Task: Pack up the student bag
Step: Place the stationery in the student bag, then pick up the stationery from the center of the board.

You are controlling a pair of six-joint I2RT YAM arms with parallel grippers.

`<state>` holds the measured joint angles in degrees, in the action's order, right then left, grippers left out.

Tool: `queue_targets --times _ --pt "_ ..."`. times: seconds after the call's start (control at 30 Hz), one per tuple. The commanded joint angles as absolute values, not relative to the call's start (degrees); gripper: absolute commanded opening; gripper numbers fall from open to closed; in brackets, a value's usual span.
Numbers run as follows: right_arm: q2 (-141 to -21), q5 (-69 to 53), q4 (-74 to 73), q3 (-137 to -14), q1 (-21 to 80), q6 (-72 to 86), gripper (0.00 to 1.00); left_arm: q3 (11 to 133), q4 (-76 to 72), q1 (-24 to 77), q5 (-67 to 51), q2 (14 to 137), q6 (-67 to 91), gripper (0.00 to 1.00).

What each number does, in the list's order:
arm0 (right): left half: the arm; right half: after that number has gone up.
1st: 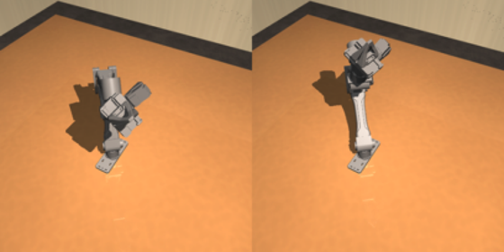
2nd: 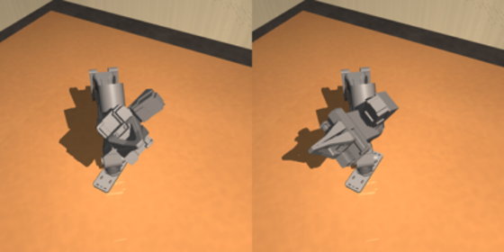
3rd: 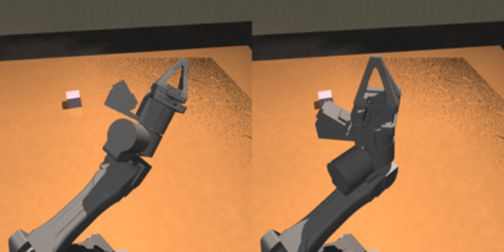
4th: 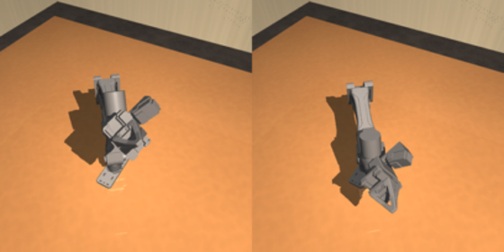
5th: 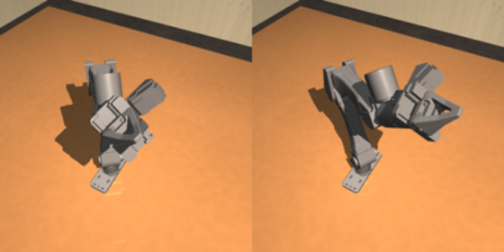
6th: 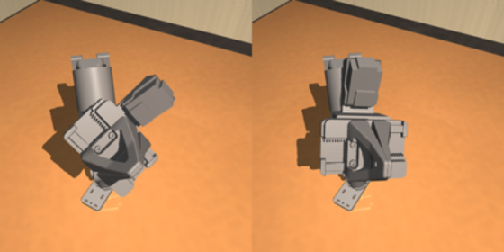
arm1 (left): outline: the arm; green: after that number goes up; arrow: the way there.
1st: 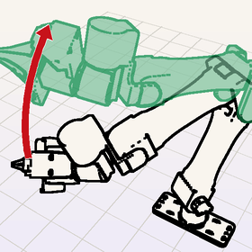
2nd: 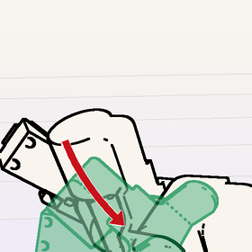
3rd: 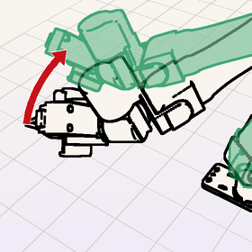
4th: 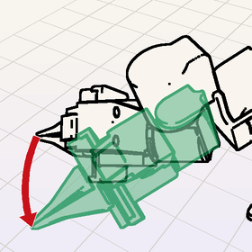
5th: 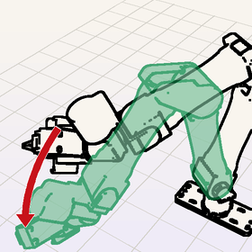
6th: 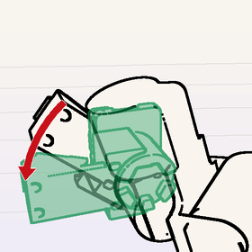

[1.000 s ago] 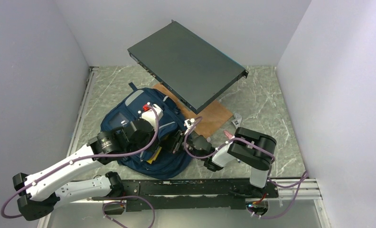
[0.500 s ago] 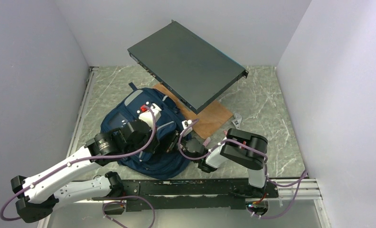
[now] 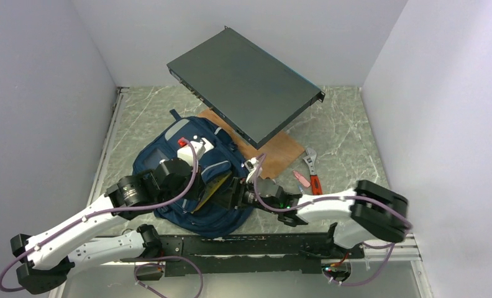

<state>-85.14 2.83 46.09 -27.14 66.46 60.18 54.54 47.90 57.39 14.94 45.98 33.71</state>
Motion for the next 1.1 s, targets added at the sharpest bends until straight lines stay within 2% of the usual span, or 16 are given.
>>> queue_targets --times 0.0,0.07,0.17,0.27,0.4,0.5,0.6,0.8,0.9,1.07 --pt "-70.1 2.8 14.8 -28.5 66.3 48.8 0.72 55.0 42.6 57.3 14.0 44.2 36.1 0.0" --pt "-62.2 8.3 4.1 -28.2 66.3 46.9 0.98 54.4 42.3 57.3 13.8 44.0 36.3 0.0" --pt "-49.7 20.5 -10.7 -26.1 66.0 50.5 1.0 53.0 41.1 57.2 13.9 43.2 36.8 0.0" --pt "-37.7 32.9 -22.4 -22.1 65.8 67.1 1.0 53.2 41.4 57.2 13.2 43.2 36.9 0.0" --pt "-29.8 34.0 -18.6 -18.0 65.3 70.8 1.0 52.9 41.0 57.1 12.8 43.2 36.9 0.0" --pt "-34.8 36.7 -23.8 -21.3 64.9 77.9 1.0 53.3 41.4 57.1 12.6 44.0 37.3 0.0" --pt "-45.6 37.9 -27.8 -27.0 63.8 78.3 1.0 53.0 41.4 57.1 12.3 44.2 37.5 0.0" --pt "-59.5 28.4 -27.2 -34.9 54.4 72.9 1.0 52.5 41.6 57.0 12.6 43.7 38.0 0.0" --pt "-63.8 29.3 -26.0 -36.3 53.4 74.0 1.0 52.0 41.4 57.0 12.9 43.7 38.2 0.0" --pt "-70.4 28.2 -23.6 -37.6 53.5 77.2 0.91 52.4 41.8 57.0 12.8 44.6 38.3 0.0"
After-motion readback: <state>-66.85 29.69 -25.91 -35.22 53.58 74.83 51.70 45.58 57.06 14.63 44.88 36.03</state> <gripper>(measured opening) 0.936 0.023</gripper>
